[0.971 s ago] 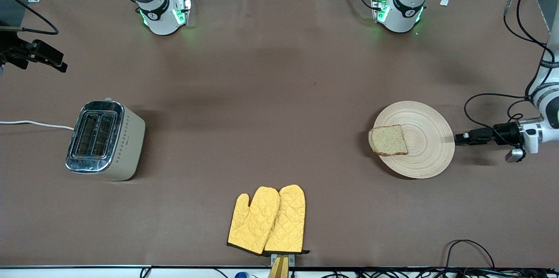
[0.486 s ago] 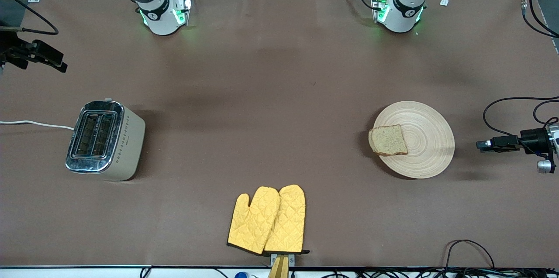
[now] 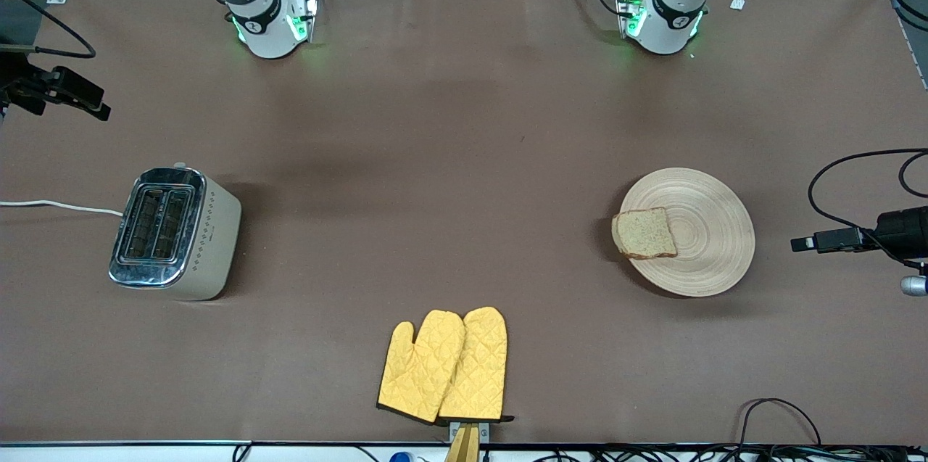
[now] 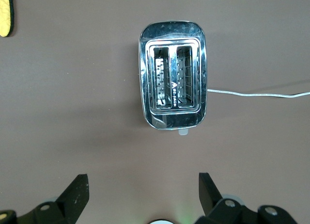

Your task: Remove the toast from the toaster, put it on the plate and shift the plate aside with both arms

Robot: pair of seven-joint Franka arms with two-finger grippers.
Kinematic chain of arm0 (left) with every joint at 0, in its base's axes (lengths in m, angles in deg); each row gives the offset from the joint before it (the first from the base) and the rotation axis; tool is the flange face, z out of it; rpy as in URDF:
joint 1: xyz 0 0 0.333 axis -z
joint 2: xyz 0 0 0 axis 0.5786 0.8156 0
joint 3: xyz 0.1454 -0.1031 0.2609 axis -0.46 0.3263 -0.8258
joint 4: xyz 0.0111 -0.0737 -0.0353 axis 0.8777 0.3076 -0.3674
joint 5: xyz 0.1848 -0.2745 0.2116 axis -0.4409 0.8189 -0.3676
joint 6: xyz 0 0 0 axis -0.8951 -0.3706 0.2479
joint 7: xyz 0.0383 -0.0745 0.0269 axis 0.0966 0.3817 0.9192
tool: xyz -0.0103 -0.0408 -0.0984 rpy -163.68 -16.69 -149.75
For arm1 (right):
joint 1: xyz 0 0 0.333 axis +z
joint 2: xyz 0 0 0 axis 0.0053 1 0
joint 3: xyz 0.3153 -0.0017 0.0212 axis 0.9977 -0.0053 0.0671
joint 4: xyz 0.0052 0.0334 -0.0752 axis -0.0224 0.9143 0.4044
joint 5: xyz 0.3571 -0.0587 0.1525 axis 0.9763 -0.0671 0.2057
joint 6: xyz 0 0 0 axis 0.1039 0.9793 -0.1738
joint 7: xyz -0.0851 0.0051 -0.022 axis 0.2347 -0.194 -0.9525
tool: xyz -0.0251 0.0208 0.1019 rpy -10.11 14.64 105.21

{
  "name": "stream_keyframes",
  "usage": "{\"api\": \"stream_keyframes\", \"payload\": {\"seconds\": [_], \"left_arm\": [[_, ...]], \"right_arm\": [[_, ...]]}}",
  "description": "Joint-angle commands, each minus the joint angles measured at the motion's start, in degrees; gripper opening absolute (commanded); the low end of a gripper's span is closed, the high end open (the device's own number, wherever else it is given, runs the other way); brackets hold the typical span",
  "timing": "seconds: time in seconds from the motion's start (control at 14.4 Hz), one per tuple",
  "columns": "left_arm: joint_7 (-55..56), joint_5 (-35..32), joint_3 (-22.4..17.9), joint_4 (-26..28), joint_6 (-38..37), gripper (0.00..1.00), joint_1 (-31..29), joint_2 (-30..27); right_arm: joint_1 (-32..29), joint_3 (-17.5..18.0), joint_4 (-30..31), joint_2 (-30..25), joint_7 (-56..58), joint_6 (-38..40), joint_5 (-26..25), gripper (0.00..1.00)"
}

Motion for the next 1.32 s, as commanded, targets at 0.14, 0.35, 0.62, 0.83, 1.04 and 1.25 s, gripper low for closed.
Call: {"api": "stream_keyframes", "payload": {"seconds": [0.14, 0.35, 0.62, 0.83, 1.04, 1.25], "left_arm": [[12.2, -8.4, -0.4, 1.7, -1.5, 1.00, 7.2, -9.0], [13.4, -13.2, -0.2, 1.6, -3.9, 1.00, 10.1, -12.6], [13.4, -20.3, 4.6, 1.5, -6.4, 1.00, 10.0, -15.3], [13.1, -21.0, 5.8, 1.4, -7.5, 1.00, 10.1, -17.1], [12.7, -20.6, 4.7, 1.4, -8.4, 1.00, 12.4, -19.3], [12.6, -20.1, -6.8, 1.8, -9.0, 1.00, 22.2, -23.6]], "right_arm": [[-1.1, 0.5, 0.6, -0.4, 0.8, 0.2, -0.1, 1.00], [-1.2, 0.4, 0.6, -0.4, 0.8, 0.2, -0.1, 1.00], [-1.6, 0.3, 0.6, -0.4, 1.2, 0.5, -0.1, 1.00], [-1.7, 0.3, 0.6, -0.4, 1.3, 0.5, -0.1, 1.00], [-1.8, 0.3, 0.6, -0.4, 1.6, 0.5, -0.1, 1.00], [-1.8, 0.3, 0.6, -0.4, 1.6, 0.5, 0.1, 1.00]]}}
